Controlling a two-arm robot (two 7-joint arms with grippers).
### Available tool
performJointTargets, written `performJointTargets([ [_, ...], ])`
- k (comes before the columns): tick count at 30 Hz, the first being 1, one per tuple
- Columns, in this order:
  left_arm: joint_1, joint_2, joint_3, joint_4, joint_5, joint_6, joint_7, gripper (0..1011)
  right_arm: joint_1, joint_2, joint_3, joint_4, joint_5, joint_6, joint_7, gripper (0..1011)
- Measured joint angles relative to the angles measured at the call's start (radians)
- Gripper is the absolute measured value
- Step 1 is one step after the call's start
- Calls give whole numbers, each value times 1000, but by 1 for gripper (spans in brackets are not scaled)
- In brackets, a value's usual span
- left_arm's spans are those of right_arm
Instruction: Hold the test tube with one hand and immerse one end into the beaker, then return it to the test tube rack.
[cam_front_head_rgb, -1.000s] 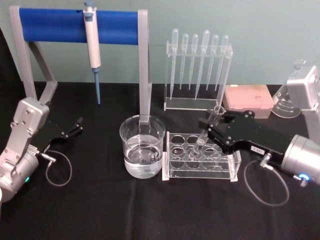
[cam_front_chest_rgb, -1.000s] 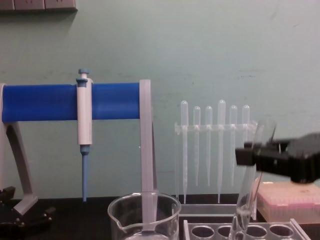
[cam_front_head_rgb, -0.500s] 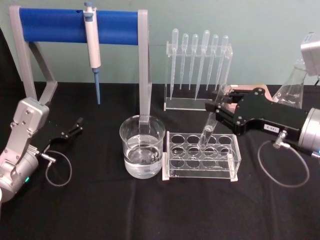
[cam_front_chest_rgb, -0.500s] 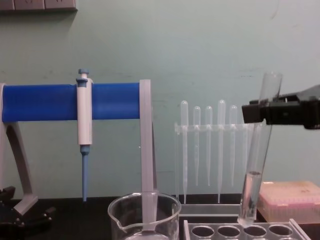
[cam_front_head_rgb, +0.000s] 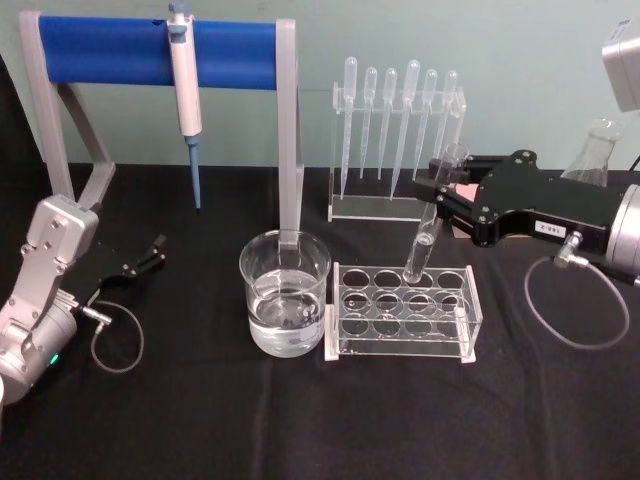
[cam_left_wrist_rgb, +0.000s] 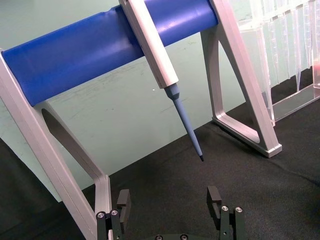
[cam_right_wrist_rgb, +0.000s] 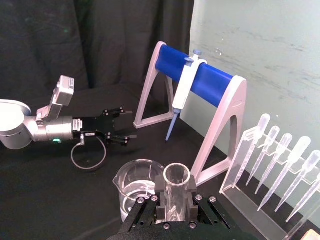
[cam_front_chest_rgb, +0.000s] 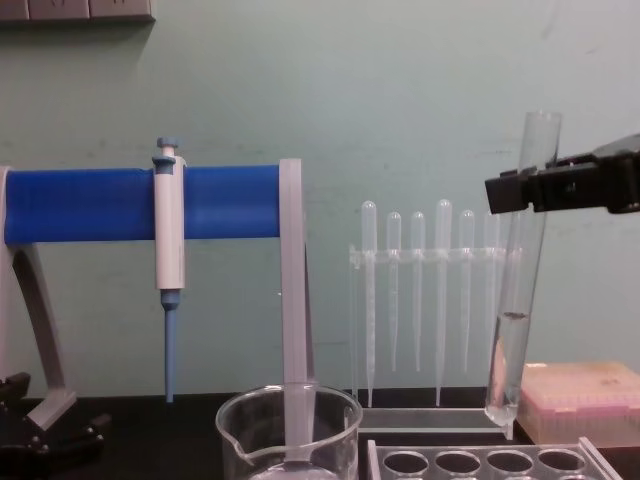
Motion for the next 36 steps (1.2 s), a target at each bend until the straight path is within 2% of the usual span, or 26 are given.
performJointTargets([
  [6,0,0,0,0,0,0,0,1000,14,12,-8,0,15,3,-9,241],
  [36,0,0,0,0,0,0,0,1000,13,9,-5,0,12,4,-9,241],
])
